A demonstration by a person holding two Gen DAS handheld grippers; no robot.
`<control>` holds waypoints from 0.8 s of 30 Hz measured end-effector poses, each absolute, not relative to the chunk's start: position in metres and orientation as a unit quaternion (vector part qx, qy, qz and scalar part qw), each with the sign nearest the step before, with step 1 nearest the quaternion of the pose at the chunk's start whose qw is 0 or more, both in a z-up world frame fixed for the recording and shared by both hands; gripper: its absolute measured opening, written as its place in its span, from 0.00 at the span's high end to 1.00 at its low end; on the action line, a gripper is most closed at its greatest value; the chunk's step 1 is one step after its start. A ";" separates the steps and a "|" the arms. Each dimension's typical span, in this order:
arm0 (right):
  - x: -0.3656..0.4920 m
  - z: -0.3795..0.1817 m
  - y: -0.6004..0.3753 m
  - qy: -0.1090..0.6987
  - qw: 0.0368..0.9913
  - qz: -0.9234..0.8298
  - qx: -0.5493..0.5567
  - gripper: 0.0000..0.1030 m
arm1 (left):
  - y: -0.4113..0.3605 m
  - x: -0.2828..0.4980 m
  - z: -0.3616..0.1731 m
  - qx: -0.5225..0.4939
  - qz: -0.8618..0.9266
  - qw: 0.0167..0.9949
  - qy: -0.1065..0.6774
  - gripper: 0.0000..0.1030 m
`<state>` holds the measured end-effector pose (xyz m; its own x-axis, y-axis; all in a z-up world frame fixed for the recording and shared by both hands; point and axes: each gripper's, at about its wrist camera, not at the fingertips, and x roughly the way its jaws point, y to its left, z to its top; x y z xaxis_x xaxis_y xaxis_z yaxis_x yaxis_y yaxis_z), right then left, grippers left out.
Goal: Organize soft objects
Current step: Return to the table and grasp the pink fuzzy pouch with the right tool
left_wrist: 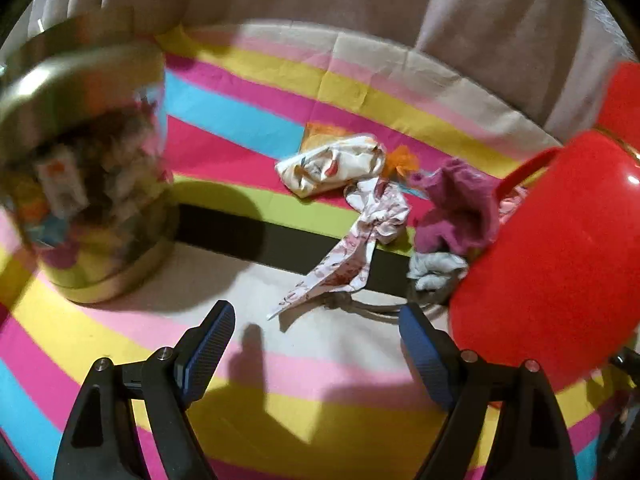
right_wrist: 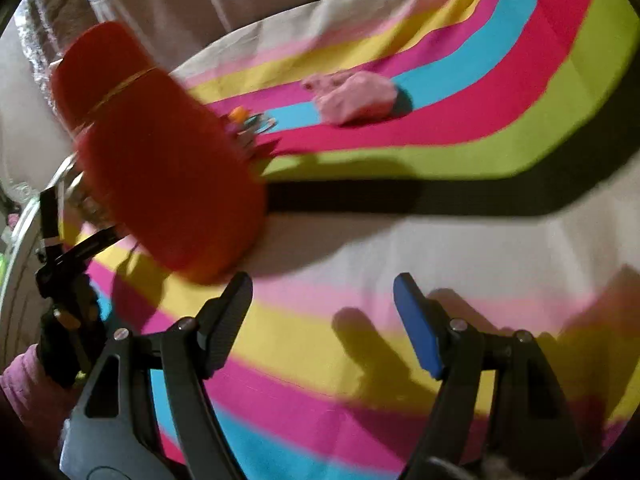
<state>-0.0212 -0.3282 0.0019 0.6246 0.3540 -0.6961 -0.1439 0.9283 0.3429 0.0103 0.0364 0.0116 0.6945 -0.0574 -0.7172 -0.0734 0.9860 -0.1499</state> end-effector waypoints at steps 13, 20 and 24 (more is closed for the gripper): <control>0.188 -0.008 -0.299 0.435 0.894 0.106 0.026 0.21 | 0.063 0.008 0.006 -0.174 -0.024 0.908 0.380 0.17; 0.198 -0.013 -0.269 0.435 0.891 0.125 -0.030 0.30 | 0.063 0.010 0.006 -0.175 -0.024 0.908 0.380 0.17; 0.135 -0.002 -0.270 0.411 0.902 0.131 -0.037 0.84 | 0.063 0.011 0.006 -0.175 -0.024 0.908 0.380 0.17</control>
